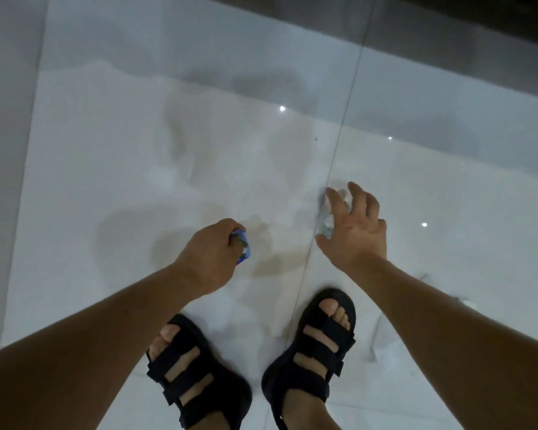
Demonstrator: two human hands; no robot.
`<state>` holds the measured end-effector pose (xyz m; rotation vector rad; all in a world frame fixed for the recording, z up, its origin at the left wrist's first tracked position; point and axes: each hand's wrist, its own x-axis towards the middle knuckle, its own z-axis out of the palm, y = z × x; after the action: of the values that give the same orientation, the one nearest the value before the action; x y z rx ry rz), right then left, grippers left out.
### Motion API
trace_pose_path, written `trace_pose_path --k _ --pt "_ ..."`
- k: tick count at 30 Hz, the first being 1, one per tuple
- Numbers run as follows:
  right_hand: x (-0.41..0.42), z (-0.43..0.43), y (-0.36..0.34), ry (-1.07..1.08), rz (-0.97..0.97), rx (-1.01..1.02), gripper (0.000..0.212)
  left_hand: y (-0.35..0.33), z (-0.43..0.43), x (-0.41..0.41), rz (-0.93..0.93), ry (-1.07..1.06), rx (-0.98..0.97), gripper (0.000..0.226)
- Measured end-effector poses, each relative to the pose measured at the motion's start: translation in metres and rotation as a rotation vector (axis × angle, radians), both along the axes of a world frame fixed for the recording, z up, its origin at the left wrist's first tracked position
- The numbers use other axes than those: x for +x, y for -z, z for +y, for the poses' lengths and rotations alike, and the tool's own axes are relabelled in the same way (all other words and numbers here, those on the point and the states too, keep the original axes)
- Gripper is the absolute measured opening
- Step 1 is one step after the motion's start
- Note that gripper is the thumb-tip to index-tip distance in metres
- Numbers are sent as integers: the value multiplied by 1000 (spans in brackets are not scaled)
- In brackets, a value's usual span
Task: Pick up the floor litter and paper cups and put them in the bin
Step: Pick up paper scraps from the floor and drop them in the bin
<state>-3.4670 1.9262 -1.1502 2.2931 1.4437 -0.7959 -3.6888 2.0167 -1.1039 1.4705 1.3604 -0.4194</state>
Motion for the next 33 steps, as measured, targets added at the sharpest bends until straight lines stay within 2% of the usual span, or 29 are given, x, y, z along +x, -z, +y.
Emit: trace_pose_path --k 4,7,9,16,21,24,28,33 --pt "-3 -17 28 160 66 81 54 18 -14 -12 11 57 32 22" --pt "-16 -21 17 226 165 147 57 7 -12 -14 26 140 80 20" --pt "-24 -19 -9 170 219 192 62 -16 -5 -8 17 152 97 21" --pt "-16 8 -182 33 304 259 67 -177 38 30 -7 110 182 22" --pt "9 14 -327 -2 258 205 70 -316 44 53 -53 153 184 23" --pt "13 4 -410 36 232 153 71 -393 34 60 -55 228 207 23" --pt "6 -27 -509 118 172 183 71 -484 12 70 -88 378 267 25" --pt "-23 -102 -611 336 91 227 71 -574 -38 80 -178 634 299 20"
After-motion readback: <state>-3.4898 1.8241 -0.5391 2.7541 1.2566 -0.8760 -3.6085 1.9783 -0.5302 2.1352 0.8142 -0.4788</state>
